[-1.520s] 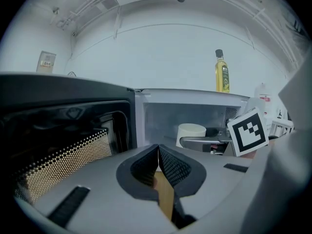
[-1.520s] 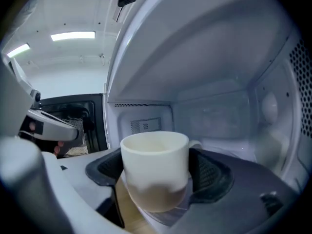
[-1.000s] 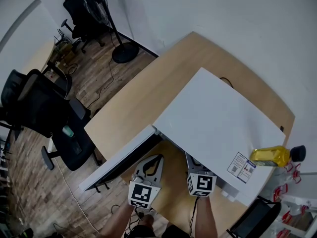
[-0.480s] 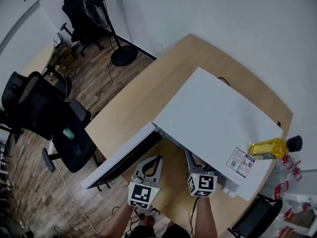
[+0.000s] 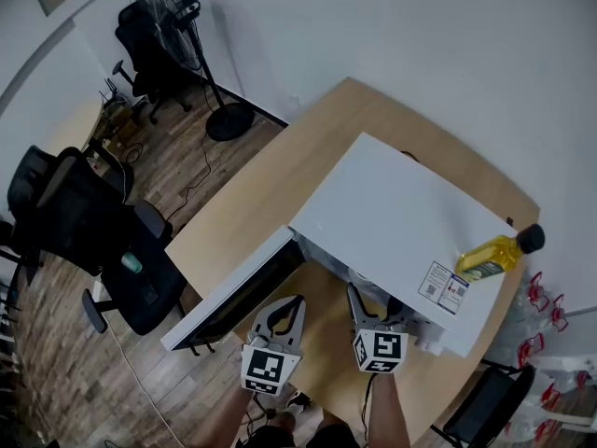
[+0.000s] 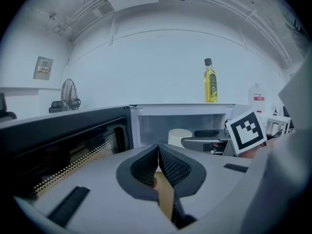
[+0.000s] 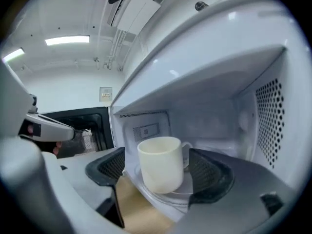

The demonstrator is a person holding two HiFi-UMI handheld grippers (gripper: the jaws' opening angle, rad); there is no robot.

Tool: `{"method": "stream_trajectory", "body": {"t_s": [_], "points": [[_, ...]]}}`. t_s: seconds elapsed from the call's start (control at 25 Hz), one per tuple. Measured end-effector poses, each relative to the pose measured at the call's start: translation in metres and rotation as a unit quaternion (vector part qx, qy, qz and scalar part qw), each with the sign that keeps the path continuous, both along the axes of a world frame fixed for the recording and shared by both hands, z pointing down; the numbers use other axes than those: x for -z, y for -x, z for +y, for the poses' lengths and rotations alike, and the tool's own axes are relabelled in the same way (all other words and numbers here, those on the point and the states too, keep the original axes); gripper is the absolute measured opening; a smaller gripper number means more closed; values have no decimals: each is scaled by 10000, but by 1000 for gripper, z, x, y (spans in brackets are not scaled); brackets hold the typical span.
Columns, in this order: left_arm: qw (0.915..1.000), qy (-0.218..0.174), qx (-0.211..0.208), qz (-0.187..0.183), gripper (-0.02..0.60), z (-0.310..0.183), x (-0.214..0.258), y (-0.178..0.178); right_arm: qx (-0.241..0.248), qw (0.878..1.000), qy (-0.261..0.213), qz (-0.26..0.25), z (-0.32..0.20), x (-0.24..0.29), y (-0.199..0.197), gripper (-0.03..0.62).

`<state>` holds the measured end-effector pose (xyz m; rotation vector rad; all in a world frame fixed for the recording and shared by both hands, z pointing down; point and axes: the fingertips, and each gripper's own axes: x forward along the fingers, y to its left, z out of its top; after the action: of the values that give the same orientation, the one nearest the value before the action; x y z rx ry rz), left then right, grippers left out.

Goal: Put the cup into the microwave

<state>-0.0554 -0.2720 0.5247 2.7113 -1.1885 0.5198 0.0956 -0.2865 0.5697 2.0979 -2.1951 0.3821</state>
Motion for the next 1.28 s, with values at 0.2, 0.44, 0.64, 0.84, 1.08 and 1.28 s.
{"method": "stream_trajectory", "body": {"t_s": [0.2, 0.44, 0.64, 0.84, 1.08, 1.28], "points": [[9998, -130, -120, 70, 25, 16, 21, 4, -29, 10000, -10, 68, 23, 18, 7, 390], [9991, -273, -286, 131, 25, 40, 49, 11, -15, 9999, -51, 137, 54, 45, 20, 390], [9981, -361, -470, 192, 25, 65, 71, 16, 45, 9998, -40, 170, 85, 66, 31, 388], [9956, -507, -740, 268, 25, 85, 90, 11, -80, 9994, -129, 320, 117, 93, 32, 353], [9915, -623, -1084, 348, 25, 116, 107, 2, -387, 9980, -215, 452, 165, 115, 28, 252], [9867, -685, -1411, 424, 25, 139, 116, -9, -744, 9953, -283, 543, 207, 129, 17, 209]]}}
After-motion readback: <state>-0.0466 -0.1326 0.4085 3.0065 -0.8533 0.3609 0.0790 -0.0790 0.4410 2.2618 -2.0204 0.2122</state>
